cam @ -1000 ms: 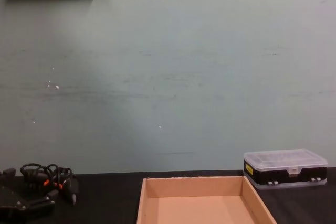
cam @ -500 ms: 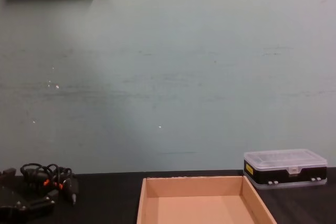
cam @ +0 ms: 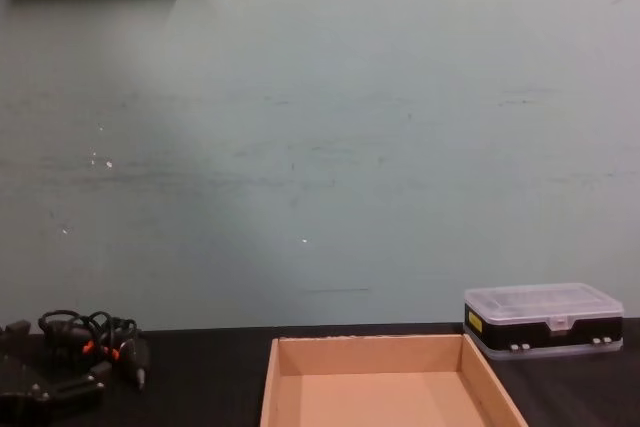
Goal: Use one hand to pick up the angle iron from the table and place it into the box.
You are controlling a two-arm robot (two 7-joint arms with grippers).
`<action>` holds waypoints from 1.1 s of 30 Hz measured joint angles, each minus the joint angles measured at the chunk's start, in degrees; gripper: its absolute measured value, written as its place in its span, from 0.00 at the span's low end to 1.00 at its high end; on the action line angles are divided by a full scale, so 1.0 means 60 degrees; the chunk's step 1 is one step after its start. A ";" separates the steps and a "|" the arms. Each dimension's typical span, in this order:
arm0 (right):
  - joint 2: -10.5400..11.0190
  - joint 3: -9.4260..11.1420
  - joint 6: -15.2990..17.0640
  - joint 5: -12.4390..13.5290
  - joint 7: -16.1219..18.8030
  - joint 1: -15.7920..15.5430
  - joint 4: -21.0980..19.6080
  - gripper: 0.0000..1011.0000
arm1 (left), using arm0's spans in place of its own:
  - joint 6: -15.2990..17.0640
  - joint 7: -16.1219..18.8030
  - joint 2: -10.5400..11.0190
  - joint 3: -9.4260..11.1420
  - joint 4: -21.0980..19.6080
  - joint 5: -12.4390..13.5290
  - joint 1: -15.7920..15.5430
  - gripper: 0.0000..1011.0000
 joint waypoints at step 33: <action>-0.0974 -0.1259 -0.0323 -0.0463 -0.0040 0.1000 0.1360 0.99 | 0.0000 0.0000 0.0000 0.0001 0.0000 0.0000 0.0000 0.99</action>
